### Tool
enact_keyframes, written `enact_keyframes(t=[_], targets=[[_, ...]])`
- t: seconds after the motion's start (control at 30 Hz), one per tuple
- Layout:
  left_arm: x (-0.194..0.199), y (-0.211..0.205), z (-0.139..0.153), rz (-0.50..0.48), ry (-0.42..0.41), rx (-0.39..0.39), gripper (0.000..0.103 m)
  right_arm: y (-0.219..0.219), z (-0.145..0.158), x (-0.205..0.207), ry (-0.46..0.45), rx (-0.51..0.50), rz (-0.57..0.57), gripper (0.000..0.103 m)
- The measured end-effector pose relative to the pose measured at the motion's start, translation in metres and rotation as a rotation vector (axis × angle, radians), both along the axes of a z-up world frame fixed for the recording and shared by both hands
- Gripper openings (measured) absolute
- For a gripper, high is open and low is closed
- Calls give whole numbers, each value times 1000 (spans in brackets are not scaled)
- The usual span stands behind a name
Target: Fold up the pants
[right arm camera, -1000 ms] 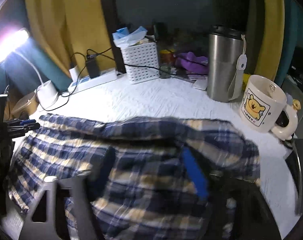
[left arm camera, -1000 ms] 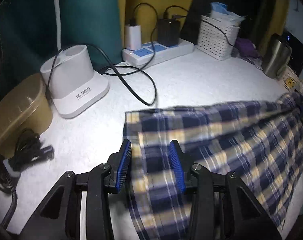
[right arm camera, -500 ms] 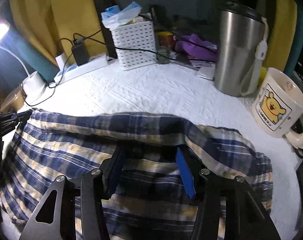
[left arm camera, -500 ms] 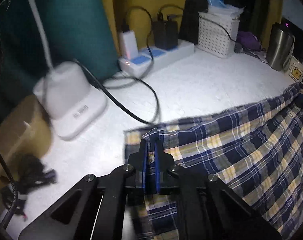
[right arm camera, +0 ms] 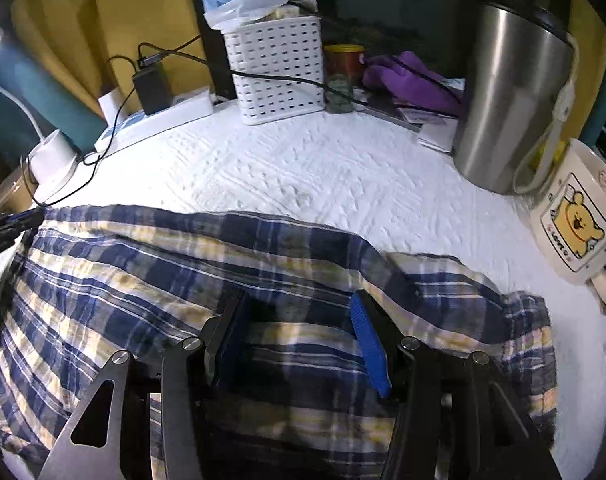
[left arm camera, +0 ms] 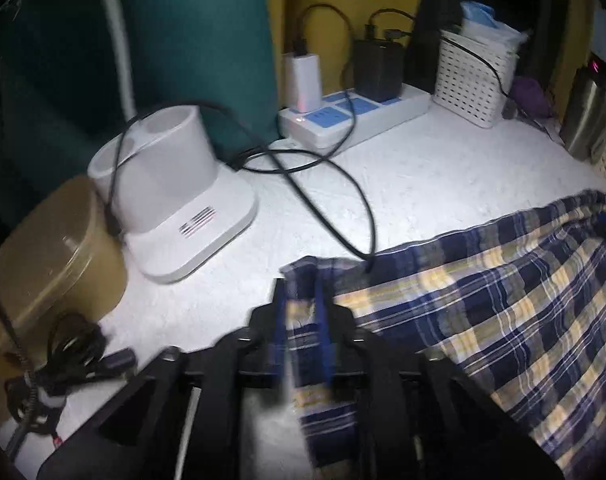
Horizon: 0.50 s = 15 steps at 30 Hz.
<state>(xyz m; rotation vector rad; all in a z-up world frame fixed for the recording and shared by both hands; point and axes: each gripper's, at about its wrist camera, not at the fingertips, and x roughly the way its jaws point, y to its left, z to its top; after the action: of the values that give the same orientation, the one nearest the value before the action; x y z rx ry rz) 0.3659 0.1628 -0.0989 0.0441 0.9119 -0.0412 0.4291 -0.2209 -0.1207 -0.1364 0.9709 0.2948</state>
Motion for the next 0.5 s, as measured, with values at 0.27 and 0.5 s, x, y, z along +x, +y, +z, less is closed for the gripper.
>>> enact_keyframes(t=[0.27,0.5], targets=[[-51,9,19,28,-7,-37,50,-8,4,-7,-7,-25,-22,55],[-103,-24,21,-11,16,-154,50,-11,27,-27,-39,24,-43,55]])
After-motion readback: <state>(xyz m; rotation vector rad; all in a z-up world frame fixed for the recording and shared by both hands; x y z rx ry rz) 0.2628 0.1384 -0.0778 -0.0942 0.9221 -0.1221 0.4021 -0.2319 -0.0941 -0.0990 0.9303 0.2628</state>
